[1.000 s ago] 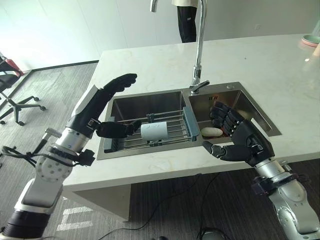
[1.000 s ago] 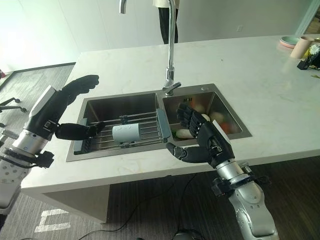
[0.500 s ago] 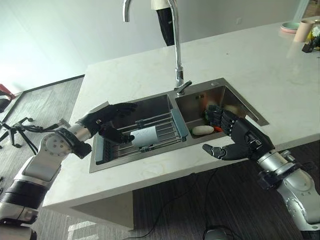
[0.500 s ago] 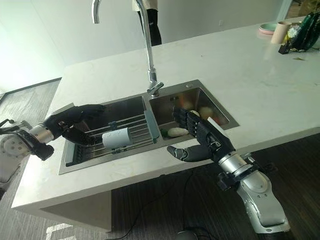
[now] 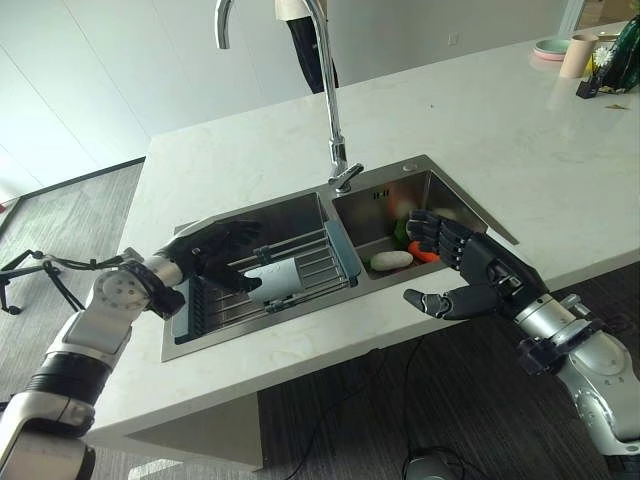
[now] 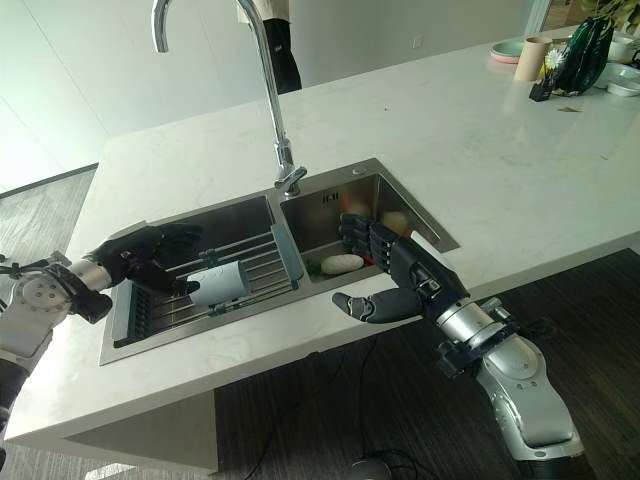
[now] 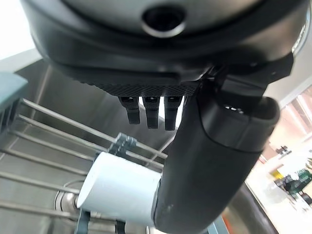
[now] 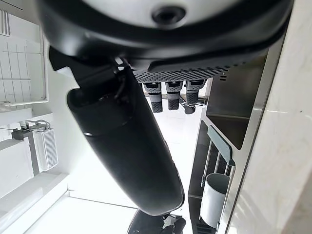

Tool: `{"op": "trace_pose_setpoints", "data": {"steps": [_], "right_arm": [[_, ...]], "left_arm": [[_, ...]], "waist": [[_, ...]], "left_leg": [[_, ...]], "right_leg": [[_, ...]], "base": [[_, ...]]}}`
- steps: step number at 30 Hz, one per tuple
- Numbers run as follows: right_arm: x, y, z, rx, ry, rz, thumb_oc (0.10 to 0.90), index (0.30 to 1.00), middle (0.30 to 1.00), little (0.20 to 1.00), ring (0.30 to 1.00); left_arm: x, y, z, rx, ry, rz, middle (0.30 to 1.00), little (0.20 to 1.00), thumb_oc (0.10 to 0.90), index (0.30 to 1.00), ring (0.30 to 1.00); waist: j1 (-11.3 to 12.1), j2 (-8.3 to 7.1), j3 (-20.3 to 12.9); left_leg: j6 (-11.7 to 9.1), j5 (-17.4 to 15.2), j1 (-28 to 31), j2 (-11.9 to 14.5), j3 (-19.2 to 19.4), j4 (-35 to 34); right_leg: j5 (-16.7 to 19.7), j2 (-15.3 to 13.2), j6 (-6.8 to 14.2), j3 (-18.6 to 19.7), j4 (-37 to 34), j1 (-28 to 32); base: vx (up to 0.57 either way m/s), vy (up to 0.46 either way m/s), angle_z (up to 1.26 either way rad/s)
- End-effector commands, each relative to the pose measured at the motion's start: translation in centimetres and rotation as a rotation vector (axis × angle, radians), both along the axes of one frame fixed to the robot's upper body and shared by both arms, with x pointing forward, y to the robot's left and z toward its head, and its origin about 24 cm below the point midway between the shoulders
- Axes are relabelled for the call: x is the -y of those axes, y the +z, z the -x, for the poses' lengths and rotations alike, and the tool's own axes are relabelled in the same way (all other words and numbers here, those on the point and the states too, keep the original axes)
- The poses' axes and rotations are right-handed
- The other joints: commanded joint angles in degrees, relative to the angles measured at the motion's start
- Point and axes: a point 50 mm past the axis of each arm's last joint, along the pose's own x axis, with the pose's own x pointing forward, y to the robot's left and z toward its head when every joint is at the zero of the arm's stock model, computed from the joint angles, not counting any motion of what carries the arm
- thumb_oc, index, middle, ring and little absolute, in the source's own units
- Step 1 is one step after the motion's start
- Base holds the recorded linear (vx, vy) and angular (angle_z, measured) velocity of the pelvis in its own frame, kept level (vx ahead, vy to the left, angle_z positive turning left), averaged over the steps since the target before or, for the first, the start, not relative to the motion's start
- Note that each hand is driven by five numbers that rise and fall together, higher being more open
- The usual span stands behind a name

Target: Place the dishes in the dishwasher.

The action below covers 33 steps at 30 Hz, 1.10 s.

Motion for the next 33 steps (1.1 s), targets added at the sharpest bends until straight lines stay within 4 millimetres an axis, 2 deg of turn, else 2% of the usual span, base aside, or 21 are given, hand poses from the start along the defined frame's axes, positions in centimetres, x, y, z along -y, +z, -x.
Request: {"op": "trace_pose_setpoints", "data": {"steps": [1, 9, 21, 33], "right_arm": [[-0.8, 5.9, -0.6, 0.301, 0.077, -0.019, 0.8, 0.9, 0.9, 0.9, 0.9], [-0.9, 5.8, -0.7, 0.304, 0.085, -0.017, 0.8, 0.9, 0.9, 0.9, 0.9], [-0.8, 5.9, -0.8, 0.309, 0.083, -0.006, 0.8, 0.9, 0.9, 0.9, 0.9], [-0.6, 6.0, -0.9, 0.309, 0.07, -0.003, 0.8, 0.9, 0.9, 0.9, 0.9]], "left_arm": [[0.7, 7.8, -1.6, 0.318, -0.017, -0.015, 0.9, 0.9, 0.8, 0.9, 0.9], [0.5, 7.3, -1.9, 0.289, -0.005, -0.013, 0.9, 0.9, 0.8, 0.9, 0.9], [0.6, 5.4, -2.3, 0.18, -0.019, -0.068, 0.9, 0.9, 0.8, 0.9, 0.9], [0.0, 5.3, -2.3, 0.125, -0.018, -0.11, 0.9, 0.9, 0.8, 0.9, 0.9]], "waist": [[-0.23, 0.4, -2.57], [-0.41, 0.16, -2.58], [-0.96, 0.18, -2.33], [-0.77, 0.07, -2.2]], "left_leg": [[-0.34, -9.91, 2.66, -0.51, -0.26, 4.62], [-0.23, -9.98, 2.73, -0.43, 0.08, 4.62], [-0.06, -9.88, 2.79, -0.47, 0.67, 4.62], [0.03, -9.82, 2.6, -0.49, 0.81, 4.62]], "right_leg": [[-5.28, 2.86, -1.0, 0.73, 2.91, 0.56], [-5.3, 3.19, -1.1, 0.95, 2.91, 0.52], [-5.21, 3.76, -1.24, 1.7, 2.91, 0.31], [-5.23, 4.11, -1.29, 1.8, 2.91, 0.14]], "base": [[0.0, 0.0, -0.09], [0.0, 0.0, -0.05], [0.0, -0.001, -0.02], [-0.01, -0.006, -0.03]]}}
